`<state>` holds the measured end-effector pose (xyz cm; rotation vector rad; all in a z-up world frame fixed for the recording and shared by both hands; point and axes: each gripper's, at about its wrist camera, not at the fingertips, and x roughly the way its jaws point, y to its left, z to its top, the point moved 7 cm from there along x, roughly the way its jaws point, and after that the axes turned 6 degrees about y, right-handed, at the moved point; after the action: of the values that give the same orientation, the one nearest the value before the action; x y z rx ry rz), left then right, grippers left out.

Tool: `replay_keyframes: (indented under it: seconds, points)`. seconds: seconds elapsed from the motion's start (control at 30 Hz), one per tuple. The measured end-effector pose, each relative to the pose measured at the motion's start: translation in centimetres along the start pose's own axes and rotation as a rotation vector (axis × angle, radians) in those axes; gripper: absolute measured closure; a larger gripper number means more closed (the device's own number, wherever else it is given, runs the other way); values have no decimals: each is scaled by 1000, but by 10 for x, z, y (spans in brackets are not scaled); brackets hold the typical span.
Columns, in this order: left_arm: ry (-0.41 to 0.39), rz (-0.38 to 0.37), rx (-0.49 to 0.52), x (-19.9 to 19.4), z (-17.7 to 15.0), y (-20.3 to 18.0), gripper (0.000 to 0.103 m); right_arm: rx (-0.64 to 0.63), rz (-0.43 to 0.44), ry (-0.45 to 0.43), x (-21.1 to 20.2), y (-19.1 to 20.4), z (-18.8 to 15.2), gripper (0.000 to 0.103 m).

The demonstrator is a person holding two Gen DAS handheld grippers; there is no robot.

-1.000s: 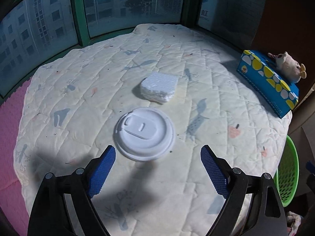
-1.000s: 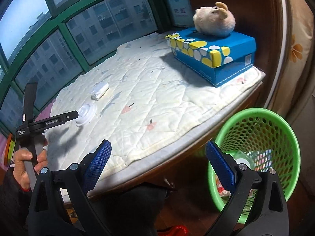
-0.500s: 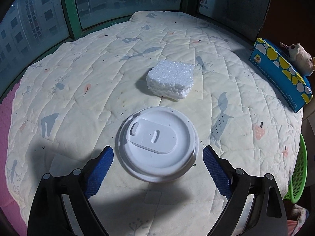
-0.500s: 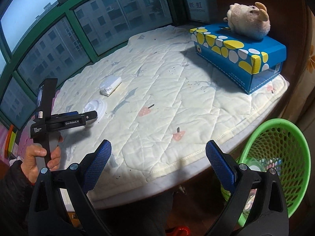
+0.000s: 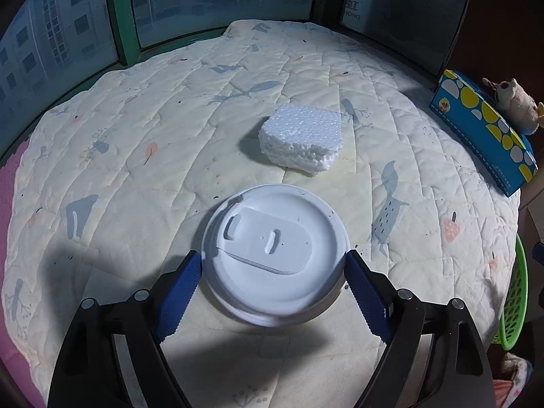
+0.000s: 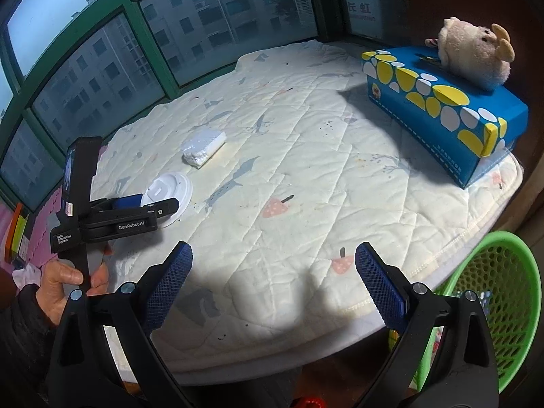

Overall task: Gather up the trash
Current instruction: 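Grasp the white cup lid with the left tool, then grasp the white foam block with the right tool while the left tool holds the lid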

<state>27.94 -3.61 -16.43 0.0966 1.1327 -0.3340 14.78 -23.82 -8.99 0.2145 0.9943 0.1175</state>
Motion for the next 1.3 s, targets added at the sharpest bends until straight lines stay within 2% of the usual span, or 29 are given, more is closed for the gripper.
replay_keyframes:
  seconds: [0.3,0.5,0.87,1.17,1.23,1.3]
  points:
    - [-64,-15,-116,-49,-7,48,21,-78,32,28,41,37,34,7]
    - [-98,-14,-147,-73,-12,71,21,-158,47,41,81,73,63,7]
    - [-102,-32,-183,-80,-20,90,21,-217,19,88,156,102,106,8]
    - [-83,-41,-186,-69,-23,93,21,-205,-2,132,194,108,113,16]
    - [-82,-42,-186,-69,-23,93,21,-203,-16,127,197,108,115,21]
    - [-81,-45,-189,-69,-23,93,21,-200,-25,122,196,107,116,31]
